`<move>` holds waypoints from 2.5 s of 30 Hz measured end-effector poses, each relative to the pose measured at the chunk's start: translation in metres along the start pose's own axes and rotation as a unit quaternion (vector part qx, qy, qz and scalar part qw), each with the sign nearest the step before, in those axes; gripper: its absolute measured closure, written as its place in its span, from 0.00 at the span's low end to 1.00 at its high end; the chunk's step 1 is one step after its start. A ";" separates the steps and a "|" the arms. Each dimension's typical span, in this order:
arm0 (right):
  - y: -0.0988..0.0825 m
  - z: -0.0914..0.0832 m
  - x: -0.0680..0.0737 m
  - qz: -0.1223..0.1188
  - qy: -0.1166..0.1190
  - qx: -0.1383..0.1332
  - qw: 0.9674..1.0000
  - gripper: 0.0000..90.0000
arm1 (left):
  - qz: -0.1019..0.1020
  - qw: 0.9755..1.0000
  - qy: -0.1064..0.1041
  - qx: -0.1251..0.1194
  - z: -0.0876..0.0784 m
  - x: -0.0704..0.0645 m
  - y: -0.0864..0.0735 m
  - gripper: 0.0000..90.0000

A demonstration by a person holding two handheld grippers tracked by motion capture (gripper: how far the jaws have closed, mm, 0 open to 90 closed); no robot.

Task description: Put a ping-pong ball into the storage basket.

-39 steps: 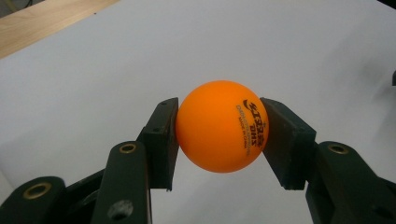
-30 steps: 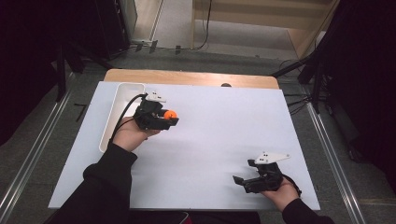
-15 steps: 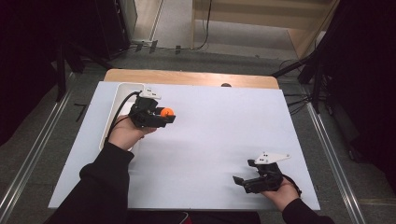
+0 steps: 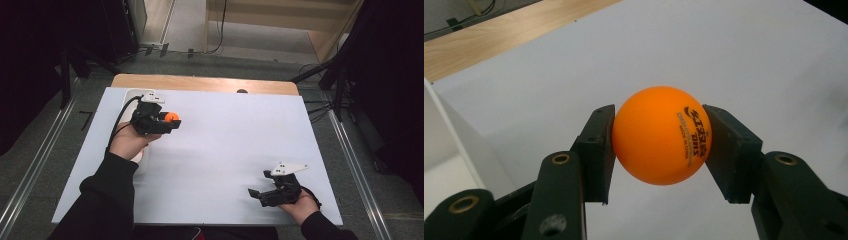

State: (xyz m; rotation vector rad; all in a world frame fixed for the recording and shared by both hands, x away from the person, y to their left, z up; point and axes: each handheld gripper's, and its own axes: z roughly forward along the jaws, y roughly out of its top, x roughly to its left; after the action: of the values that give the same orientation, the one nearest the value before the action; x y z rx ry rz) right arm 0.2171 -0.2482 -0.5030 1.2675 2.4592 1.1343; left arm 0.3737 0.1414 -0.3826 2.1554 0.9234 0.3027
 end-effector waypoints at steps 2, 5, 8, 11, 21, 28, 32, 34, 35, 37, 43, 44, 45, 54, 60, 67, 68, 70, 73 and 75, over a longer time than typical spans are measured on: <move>0.000 0.000 0.000 -0.001 0.001 0.001 1.000 0.09 | -0.002 1.000 0.003 0.000 -0.002 0.001 0.000 0.56; 0.000 0.000 0.000 -0.001 0.001 0.001 1.000 0.09 | -0.009 1.000 0.004 -0.004 -0.004 0.004 0.000 0.56; 0.001 0.001 0.000 -0.003 0.002 0.002 1.000 0.09 | -0.015 1.000 0.010 -0.005 -0.007 0.006 0.000 0.56; 0.001 0.001 0.000 -0.002 0.003 0.003 1.000 0.09 | -0.026 1.000 0.009 -0.011 -0.010 0.010 0.000 0.56; 0.001 0.001 0.000 -0.002 0.003 0.003 1.000 0.09 | -0.039 0.999 0.027 -0.013 -0.016 0.017 0.000 0.55; 0.001 0.001 0.000 -0.002 0.003 0.004 1.000 0.09 | -0.045 0.998 0.039 -0.016 -0.019 0.019 0.000 0.55; 0.001 0.001 0.000 -0.003 0.001 0.002 1.000 0.09 | -0.051 0.998 0.041 -0.022 -0.021 0.021 0.000 0.56; 0.001 0.001 0.000 -0.003 0.002 0.002 1.000 0.09 | -0.051 0.998 0.041 -0.022 -0.022 0.021 0.000 0.55; 0.001 0.001 0.000 -0.002 0.002 0.004 1.000 0.09 | -0.049 0.998 0.042 -0.020 -0.022 0.022 0.000 0.56; 0.001 0.001 0.000 -0.002 0.003 0.003 1.000 0.09 | -0.051 0.997 0.044 -0.022 -0.023 0.022 0.000 0.56; 0.001 0.000 0.000 -0.002 0.003 0.003 1.000 0.09 | -0.053 0.997 0.049 -0.023 -0.025 0.026 -0.001 0.56; 0.000 0.000 0.000 -0.002 0.003 0.004 1.000 0.09 | -0.053 0.997 0.054 -0.023 -0.025 0.027 -0.001 0.56; 0.000 0.001 0.000 -0.003 0.002 0.003 1.000 0.09 | -0.051 0.997 0.059 -0.022 -0.026 0.027 -0.001 0.56; 0.000 0.001 0.000 -0.004 0.002 0.004 1.000 0.09 | -0.062 0.996 0.063 -0.026 -0.030 0.035 -0.003 0.56; 0.000 0.001 0.000 -0.004 0.002 0.004 1.000 0.09 | -0.069 0.995 0.066 -0.028 -0.033 0.039 -0.004 0.56; 0.000 0.001 0.000 -0.004 0.002 0.005 1.000 0.09 | -0.076 0.994 0.070 -0.030 -0.035 0.044 -0.006 0.55; 0.000 0.001 0.000 -0.005 0.002 0.005 1.000 0.09 | -0.076 0.994 0.070 -0.029 -0.036 0.045 -0.006 0.56; 0.000 0.001 0.000 -0.005 0.002 0.005 1.000 0.09 | -0.079 0.994 0.073 -0.031 -0.036 0.047 -0.007 0.55; 0.000 0.001 0.000 -0.005 0.002 0.005 1.000 0.09 | -0.086 0.993 0.075 -0.033 -0.037 0.050 -0.008 0.55; 0.000 0.001 0.000 -0.005 0.002 0.005 1.000 0.09 | -0.088 0.993 0.076 -0.033 -0.038 0.051 -0.008 0.55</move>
State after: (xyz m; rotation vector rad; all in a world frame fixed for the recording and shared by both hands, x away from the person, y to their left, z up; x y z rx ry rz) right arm 0.2179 -0.2473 -0.5036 1.2552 2.4746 1.1237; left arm 0.3880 0.2017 -0.3664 1.9963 1.1653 0.4072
